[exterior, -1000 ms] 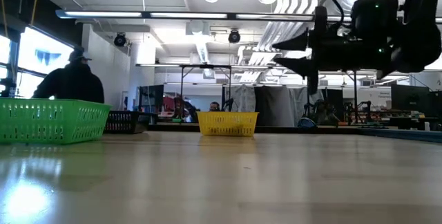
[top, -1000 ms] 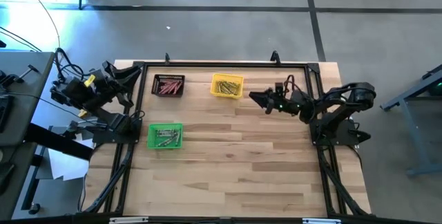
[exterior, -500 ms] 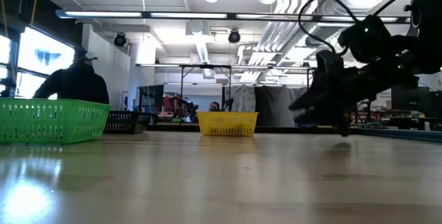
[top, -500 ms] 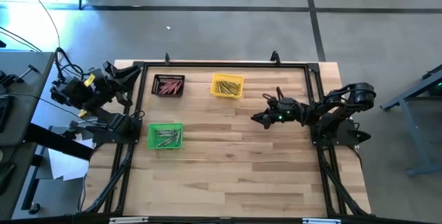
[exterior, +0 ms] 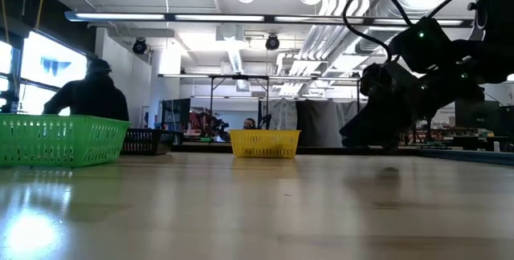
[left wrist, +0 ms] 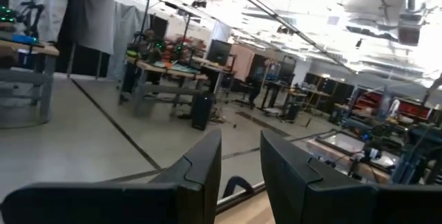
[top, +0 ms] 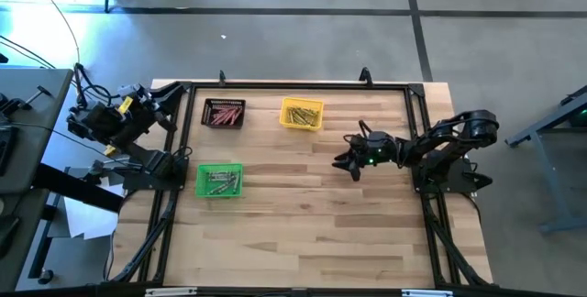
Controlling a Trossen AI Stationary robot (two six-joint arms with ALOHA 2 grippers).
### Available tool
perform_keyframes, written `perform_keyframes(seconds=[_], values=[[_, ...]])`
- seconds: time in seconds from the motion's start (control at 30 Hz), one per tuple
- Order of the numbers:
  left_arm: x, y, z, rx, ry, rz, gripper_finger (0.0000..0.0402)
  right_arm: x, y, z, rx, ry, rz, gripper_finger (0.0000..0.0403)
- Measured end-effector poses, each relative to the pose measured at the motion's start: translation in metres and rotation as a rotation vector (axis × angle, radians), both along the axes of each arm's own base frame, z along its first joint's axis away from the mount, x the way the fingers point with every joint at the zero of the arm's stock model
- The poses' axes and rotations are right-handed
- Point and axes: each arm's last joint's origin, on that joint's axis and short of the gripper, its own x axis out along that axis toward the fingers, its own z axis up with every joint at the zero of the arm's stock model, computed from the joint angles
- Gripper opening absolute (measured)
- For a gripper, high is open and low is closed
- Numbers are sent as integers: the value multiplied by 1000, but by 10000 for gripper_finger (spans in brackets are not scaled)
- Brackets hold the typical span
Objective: Sort crayons
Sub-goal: Return to Home Position
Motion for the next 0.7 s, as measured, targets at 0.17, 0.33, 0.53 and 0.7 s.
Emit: perform_keyframes(seconds=[0.17, 0.33, 0.53, 0.7], values=[[1, -1, 1, 13, -16, -43, 87, 2, 0, 2, 21, -11, -11, 138], [2, -2, 1, 15, -46, -97, 87, 2, 0, 2, 18, -13, -10, 138], [2, -2, 1, 7, -49, -91, 87, 0, 0, 3, 23, -3, -12, 138], [1, -2, 1, 7, -49, -91, 87, -6, 1, 16, 21, 3, -11, 138]])
